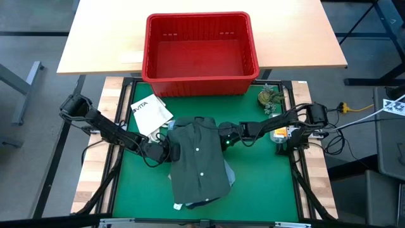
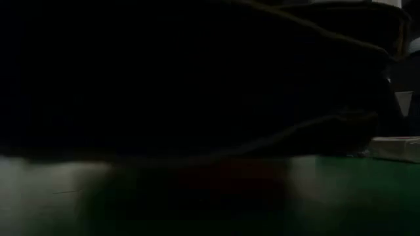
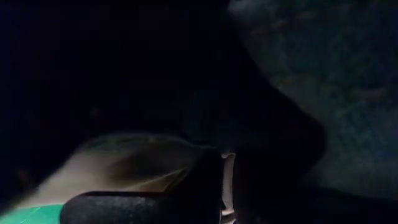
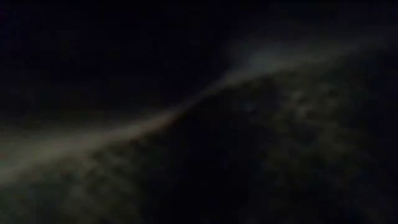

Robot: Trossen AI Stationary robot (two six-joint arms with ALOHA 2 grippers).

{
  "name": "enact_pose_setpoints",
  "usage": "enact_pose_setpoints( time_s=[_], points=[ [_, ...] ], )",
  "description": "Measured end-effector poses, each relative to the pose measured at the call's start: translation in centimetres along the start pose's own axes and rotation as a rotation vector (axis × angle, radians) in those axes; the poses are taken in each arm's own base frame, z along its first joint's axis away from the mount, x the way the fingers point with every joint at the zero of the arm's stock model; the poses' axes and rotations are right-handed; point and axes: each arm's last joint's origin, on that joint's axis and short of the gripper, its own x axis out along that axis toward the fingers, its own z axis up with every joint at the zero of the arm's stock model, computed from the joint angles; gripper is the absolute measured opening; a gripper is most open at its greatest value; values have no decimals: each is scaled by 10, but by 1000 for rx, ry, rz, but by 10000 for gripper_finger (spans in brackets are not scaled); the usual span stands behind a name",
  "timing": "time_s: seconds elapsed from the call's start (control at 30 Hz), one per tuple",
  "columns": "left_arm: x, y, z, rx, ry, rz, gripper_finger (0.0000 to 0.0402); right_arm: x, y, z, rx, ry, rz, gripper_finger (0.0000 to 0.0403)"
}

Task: Fold Laundry from Bin
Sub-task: Put the stacked clothing into the organizer bin

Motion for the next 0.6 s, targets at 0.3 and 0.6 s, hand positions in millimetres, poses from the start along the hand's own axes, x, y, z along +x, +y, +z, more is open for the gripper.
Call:
enact_pose_setpoints(
  time_s=[0.3, 0.6],
  points=[
    [-10, -11, 7, 12, -54, -54, 4, -5, 5, 6, -34, -44, 21, 14],
    [-5, -11, 25, 86, -81, -24, 4, -8, -2, 11, -47, -51, -2, 13]
  ],
)
